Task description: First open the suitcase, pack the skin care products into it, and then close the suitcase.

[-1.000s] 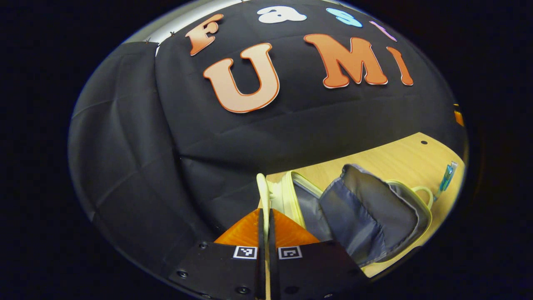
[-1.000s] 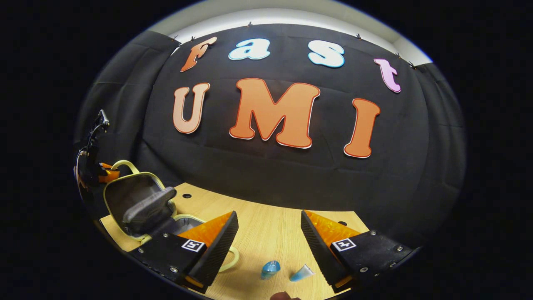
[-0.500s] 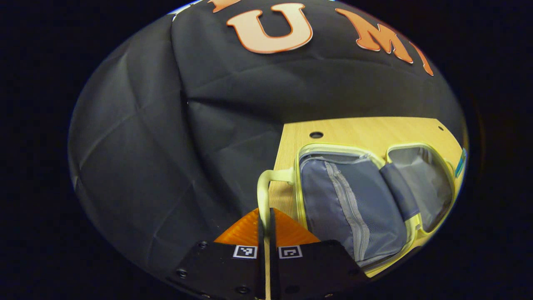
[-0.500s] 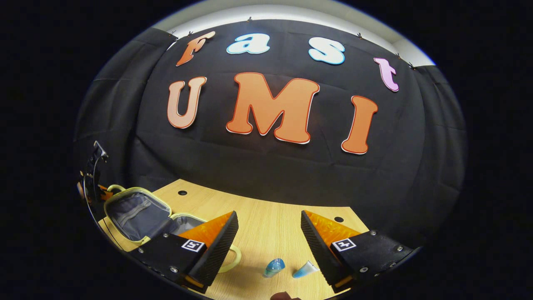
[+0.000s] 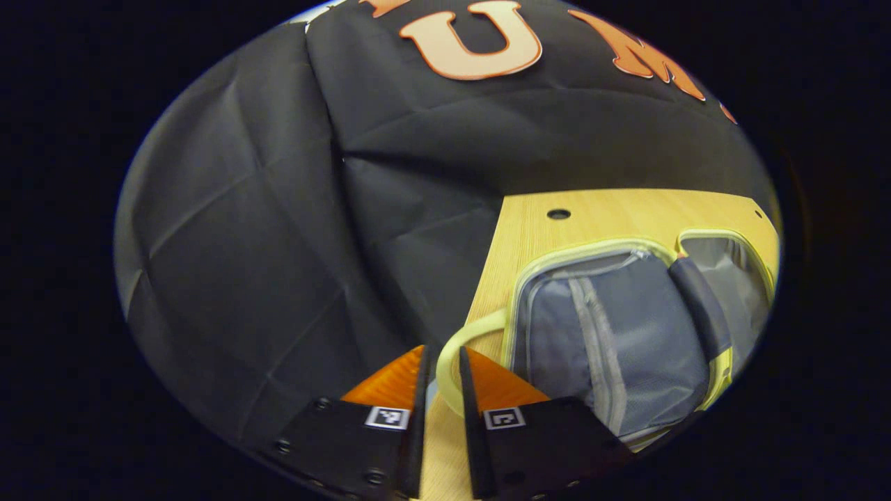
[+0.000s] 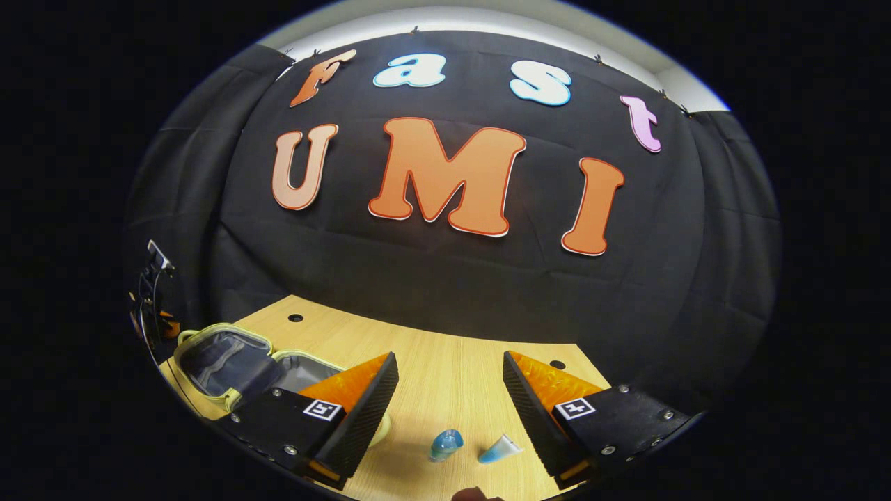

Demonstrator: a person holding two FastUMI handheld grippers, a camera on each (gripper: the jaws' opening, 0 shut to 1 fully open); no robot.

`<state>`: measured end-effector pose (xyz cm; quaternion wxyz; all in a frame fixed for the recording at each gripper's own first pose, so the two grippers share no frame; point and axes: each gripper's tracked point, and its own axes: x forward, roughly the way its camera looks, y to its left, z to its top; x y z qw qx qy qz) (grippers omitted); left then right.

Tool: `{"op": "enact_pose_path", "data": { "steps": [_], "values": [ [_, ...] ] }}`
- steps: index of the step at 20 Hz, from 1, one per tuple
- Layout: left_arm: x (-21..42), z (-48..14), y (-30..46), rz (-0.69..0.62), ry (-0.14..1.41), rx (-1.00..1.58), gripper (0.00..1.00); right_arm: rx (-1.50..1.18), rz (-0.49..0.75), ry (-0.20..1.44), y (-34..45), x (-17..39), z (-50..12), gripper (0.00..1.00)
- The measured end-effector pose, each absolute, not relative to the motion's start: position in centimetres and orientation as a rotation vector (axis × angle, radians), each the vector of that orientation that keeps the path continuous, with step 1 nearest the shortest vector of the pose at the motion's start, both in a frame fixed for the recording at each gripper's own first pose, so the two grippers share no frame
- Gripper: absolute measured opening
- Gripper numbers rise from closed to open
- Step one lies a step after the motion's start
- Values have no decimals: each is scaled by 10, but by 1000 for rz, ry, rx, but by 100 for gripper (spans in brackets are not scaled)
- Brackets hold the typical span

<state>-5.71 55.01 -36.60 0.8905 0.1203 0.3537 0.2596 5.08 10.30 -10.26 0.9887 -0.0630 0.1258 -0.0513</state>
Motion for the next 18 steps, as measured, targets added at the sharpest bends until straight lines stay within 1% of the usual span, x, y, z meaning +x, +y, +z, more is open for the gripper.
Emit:
{"op": "enact_pose_path", "data": {
  "steps": [2,3,4,5,6,8,9,10,11,12,13,14,15,16,18],
  "values": [
    [-43,-335,529,522,650,294,56,-121,-95,247,99,52,-102,96],
    [-38,-319,515,500,614,306,57,-122,-92,241,96,51,-100,96],
    [-31,-302,498,479,580,315,63,-126,-90,233,93,52,-99,95],
    [-21,-290,481,453,548,316,78,-129,-87,227,89,52,-99,95],
    [-14,-279,462,432,518,318,82,-128,-77,220,87,52,-98,95],
    [-9,-253,418,388,459,308,81,-118,-45,200,84,50,-96,95],
    [-4,-244,400,375,436,304,87,-111,-41,196,79,50,-96,96],
    [2,-238,382,359,422,296,89,-106,-39,190,75,49,-96,96],
    [6,-235,362,340,409,293,97,-101,-36,185,70,49,-95,95],
    [7,-229,344,331,389,293,97,-97,-35,181,64,47,-95,96],
    [10,-227,324,301,385,283,100,-94,-31,178,59,46,-95,96],
    [10,-226,304,272,384,273,97,-92,-30,177,53,44,-96,96],
    [12,-228,285,247,384,260,100,-89,-29,177,47,42,-98,96],
    [12,-227,269,229,380,253,97,-84,-27,179,41,39,-101,95],
    [11,-229,245,204,388,255,97,-71,-20,194,31,34,-110,96]
  ]
}}
